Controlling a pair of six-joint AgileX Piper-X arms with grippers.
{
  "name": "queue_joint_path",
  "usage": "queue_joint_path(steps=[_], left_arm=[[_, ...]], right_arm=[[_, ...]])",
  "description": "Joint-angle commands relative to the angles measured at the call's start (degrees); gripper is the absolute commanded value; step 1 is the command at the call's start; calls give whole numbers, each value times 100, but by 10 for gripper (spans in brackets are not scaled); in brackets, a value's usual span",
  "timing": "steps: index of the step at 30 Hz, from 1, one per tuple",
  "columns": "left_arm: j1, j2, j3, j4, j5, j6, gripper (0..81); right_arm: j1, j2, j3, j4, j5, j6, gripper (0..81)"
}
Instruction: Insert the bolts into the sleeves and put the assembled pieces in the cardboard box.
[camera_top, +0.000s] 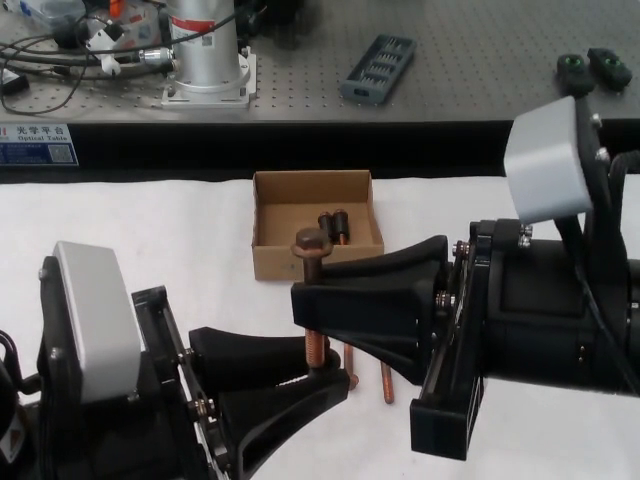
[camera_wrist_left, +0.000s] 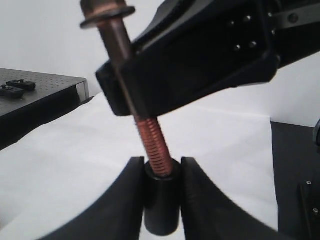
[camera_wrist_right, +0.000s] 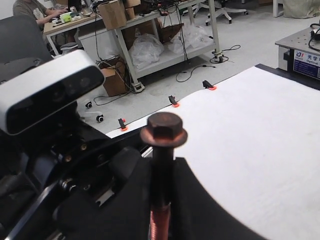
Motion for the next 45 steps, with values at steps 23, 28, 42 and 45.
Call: queue_joint_path(steps=[23, 28, 42, 45], left_arm=[[22, -18, -115, -452, 30, -153, 7], [22, -18, -115, -453, 19, -164, 7], [22, -18, -115, -453, -236, -268, 7], [22, -18, -115, -436, -235, -268, 7]], right_arm=[[19, -46, -9, 435, -33, -277, 120], [18, -46, -9, 191, 69, -277, 358], [18, -46, -9, 98, 138, -688, 288], [18, -46, -9, 64, 138, -781, 193]])
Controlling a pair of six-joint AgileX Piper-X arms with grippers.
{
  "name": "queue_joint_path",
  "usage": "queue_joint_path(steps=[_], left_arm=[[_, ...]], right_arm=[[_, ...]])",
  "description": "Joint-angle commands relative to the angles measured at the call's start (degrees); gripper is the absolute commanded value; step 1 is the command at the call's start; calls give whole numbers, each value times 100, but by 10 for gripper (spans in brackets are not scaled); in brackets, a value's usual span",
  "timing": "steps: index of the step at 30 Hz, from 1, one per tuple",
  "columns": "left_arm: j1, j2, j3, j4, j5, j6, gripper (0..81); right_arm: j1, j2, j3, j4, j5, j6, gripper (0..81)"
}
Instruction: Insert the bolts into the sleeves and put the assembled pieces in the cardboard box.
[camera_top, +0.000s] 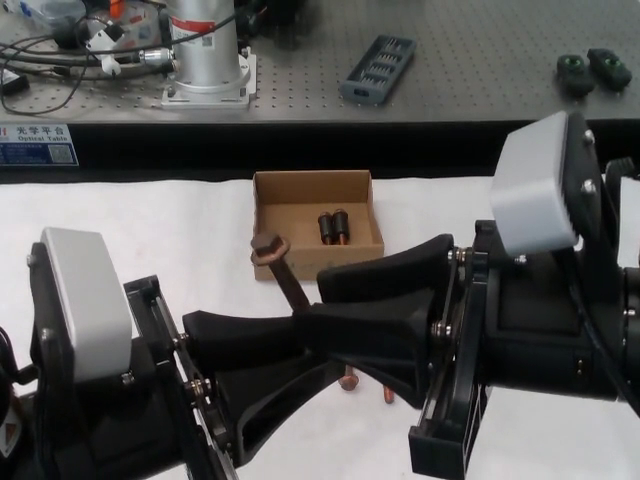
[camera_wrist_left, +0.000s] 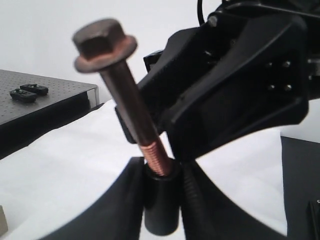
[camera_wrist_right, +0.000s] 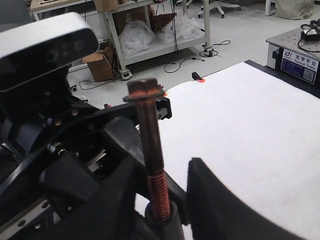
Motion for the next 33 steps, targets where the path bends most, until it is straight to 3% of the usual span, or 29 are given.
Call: queue_joint_path(steps=[1, 6, 14, 33], left_arm=[[15, -55, -76, -244, 0, 0, 7], [15, -55, -76, -37, 0, 0, 7], [15, -55, -76, 238, -42, 45, 7], [15, -55, -76, 238, -42, 45, 7]], right_arm=[[18, -32, -9, -101, 2, -93, 174], [18, -103, -9, -179, -9, -93, 174], [18, -406, -9, -168, 8, -93, 298], [-92, 98, -29, -694, 372, -48, 295]])
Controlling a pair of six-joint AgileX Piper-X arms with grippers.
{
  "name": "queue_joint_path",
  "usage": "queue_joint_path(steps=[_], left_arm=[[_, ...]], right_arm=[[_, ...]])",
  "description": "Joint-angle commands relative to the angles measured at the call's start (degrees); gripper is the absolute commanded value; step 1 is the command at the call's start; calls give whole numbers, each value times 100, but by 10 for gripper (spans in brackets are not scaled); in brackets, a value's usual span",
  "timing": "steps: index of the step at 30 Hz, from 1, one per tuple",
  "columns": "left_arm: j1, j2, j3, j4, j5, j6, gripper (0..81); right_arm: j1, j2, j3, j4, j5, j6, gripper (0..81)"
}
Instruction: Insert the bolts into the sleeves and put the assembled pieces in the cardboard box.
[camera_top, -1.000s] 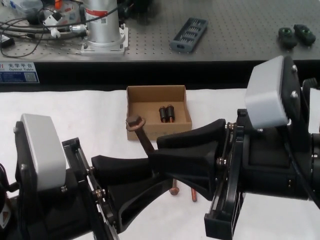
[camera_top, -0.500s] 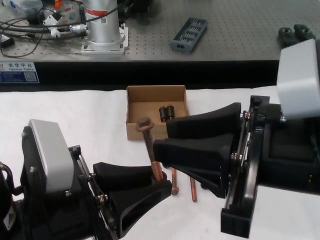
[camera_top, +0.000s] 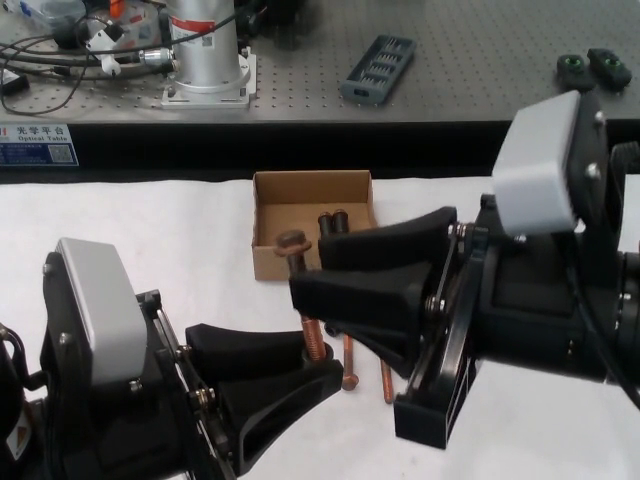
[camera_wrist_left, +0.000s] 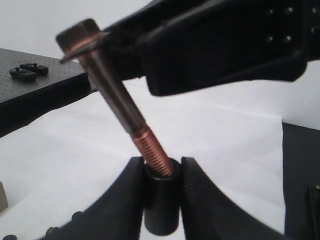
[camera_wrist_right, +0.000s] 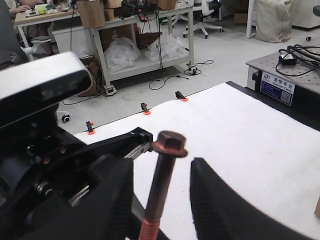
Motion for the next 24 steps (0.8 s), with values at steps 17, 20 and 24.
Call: queue_joint_path(steps=[17, 20, 24], left_arm=[[15, -55, -76, -121, 52, 46, 7], [15, -55, -76, -121, 52, 46, 7], [15, -55, -76, -156, 144, 46, 7]], right_arm=[[-39, 187, -36, -155, -131, 242, 295], [-39, 187, -36, -157, -148, 219, 295], [-39, 187, -36, -157, -222, 232, 235]])
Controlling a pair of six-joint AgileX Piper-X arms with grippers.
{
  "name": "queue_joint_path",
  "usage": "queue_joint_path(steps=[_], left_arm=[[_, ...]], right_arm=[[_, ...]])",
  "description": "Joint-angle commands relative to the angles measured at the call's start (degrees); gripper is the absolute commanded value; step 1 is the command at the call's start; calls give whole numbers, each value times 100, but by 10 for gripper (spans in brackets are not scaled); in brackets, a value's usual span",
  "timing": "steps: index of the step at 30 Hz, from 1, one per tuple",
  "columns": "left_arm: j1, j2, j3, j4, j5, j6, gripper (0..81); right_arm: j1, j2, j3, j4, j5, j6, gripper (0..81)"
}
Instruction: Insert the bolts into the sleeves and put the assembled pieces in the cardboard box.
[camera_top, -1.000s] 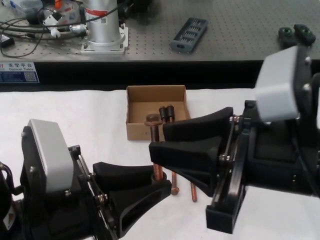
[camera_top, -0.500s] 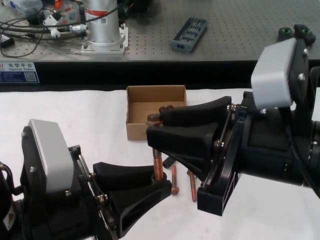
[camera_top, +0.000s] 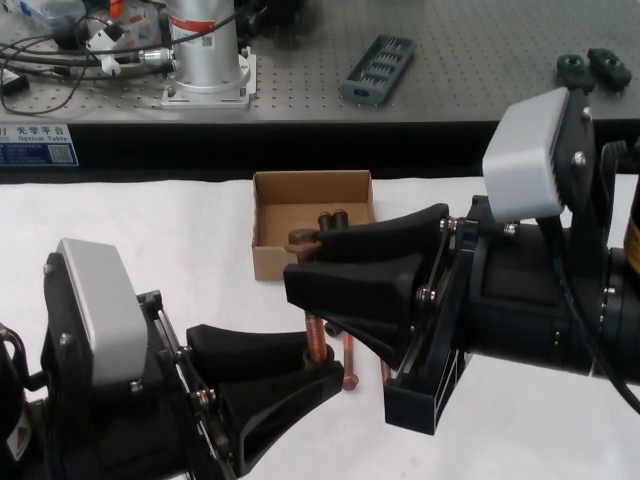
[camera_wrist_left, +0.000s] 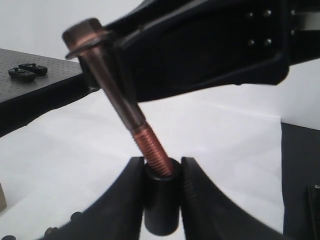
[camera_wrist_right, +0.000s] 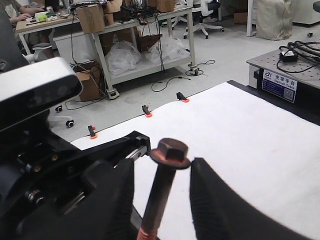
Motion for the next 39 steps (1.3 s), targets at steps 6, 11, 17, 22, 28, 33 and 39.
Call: queue_joint_path(steps=[6, 11, 17, 22, 28, 33, 39], left_arm=[[15, -55, -76, -222, 144, 46, 7], [15, -55, -76, -320, 167, 46, 7], [15, -55, -76, -391, 167, 33, 7], [15, -55, -76, -683, 167, -43, 7], [15, -55, -76, -1141, 45, -322, 7], [15, -55, -76, -1338, -166, -403, 7], [15, -55, -76, -1742, -403, -627, 7]], right_arm=[[-33, 16, -36, -98, -102, 1, 64], [-33, 16, -36, -98, -100, 1, 52], [-33, 5, -36, -98, -100, 1, 52], [-33, -131, -36, -98, -100, -12, 52], [-33, -443, -36, -98, -100, -14, 52], [-33, -633, -36, -40, -100, -14, 52], [-33, -654, -36, 297, -142, -14, 52]])
